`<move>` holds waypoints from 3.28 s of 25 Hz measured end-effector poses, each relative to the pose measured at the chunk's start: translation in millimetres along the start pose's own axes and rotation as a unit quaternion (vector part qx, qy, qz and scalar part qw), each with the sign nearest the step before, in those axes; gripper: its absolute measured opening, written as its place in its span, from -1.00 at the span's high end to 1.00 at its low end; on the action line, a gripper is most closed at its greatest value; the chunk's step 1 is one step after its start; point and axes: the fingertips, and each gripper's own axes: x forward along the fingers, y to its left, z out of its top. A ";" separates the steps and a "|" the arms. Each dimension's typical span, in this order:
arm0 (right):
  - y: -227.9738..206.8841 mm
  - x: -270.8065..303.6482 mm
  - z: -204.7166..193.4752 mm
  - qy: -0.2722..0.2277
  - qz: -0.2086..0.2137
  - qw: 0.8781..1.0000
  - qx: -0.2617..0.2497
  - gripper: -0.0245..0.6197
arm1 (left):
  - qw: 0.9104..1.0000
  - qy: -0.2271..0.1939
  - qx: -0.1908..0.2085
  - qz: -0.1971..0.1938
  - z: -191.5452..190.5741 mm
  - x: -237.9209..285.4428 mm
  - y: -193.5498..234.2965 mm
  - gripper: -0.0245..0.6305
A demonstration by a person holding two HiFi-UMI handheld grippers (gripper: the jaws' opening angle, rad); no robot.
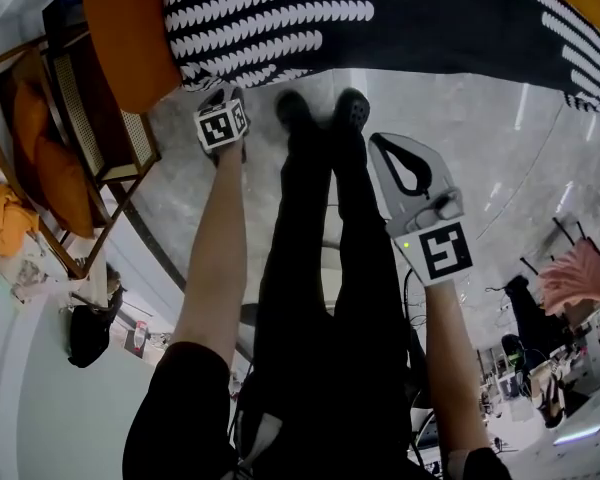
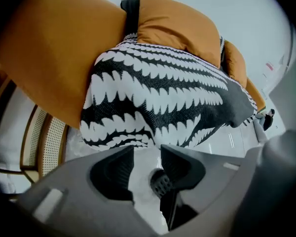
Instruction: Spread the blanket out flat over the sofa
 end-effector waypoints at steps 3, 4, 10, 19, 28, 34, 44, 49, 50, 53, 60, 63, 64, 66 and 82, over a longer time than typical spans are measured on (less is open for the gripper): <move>4.5 -10.2 16.0 -0.016 -0.006 1.000 -0.007 0.91 | 1.000 0.013 -0.017 0.015 -8.2 -12.1 11.5 0.33; 6.6 -14.4 22.9 -0.023 -0.007 1.000 -0.011 0.91 | 1.000 0.009 -0.020 0.018 -7.2 -19.9 13.7 0.33; 27.6 -52.6 58.7 -0.039 -0.003 0.998 -0.039 0.91 | 1.000 -0.019 0.001 0.011 -3.1 -93.3 -6.3 0.34; 9.0 -130.6 99.1 -0.072 -0.026 0.995 -0.060 0.91 | 0.988 -0.105 0.094 -0.062 55.0 -201.7 -132.7 0.42; -32.7 -236.8 126.8 -0.099 -0.043 0.992 -0.066 0.92 | 0.972 -0.195 0.070 -0.110 81.7 -315.3 -266.4 0.69; -63.3 -309.2 150.6 -0.147 -0.052 0.987 -0.049 0.92 | 0.948 -0.271 0.098 -0.139 103.3 -394.1 -344.9 0.81; -70.4 -378.2 210.4 -0.236 -0.021 0.971 -0.039 0.92 | 0.887 -0.386 0.154 -0.201 159.2 -536.3 -431.1 0.88; -52.5 -396.9 232.7 -0.254 0.003 0.965 -0.068 0.92 | 0.859 -0.426 0.179 -0.221 171.7 -600.3 -460.0 0.89; -49.1 -401.1 236.4 -0.258 0.006 0.963 -0.074 0.92 | 0.853 -0.435 0.183 -0.225 174.5 -612.5 -465.4 0.89; -42.7 -410.3 245.6 -0.271 0.008 0.959 -0.081 0.92 | 0.835 -0.456 0.200 -0.235 183.6 -644.2 -478.8 0.89; -30.9 -414.9 235.2 -0.269 0.009 0.959 -0.087 0.92 | 0.821 -0.474 0.213 -0.237 180.7 -672.8 -488.3 0.89; -31.3 -418.4 230.0 -0.269 0.005 0.959 -0.085 0.92 | 0.819 -0.472 0.225 -0.235 180.1 -675.1 -494.1 0.89; -31.4 -419.2 228.2 -0.268 0.003 0.960 -0.085 0.92 | 0.819 -0.472 0.227 -0.236 179.6 -674.9 -495.5 0.89; -30.5 -421.1 225.0 -0.267 0.001 0.960 -0.085 0.92 | 0.819 -0.470 0.228 -0.240 177.7 -674.4 -498.6 0.89; -34.8 -433.6 206.2 -0.262 -0.012 0.962 -0.079 0.92 | 0.818 -0.453 0.247 -0.253 165.3 -668.0 -525.0 0.89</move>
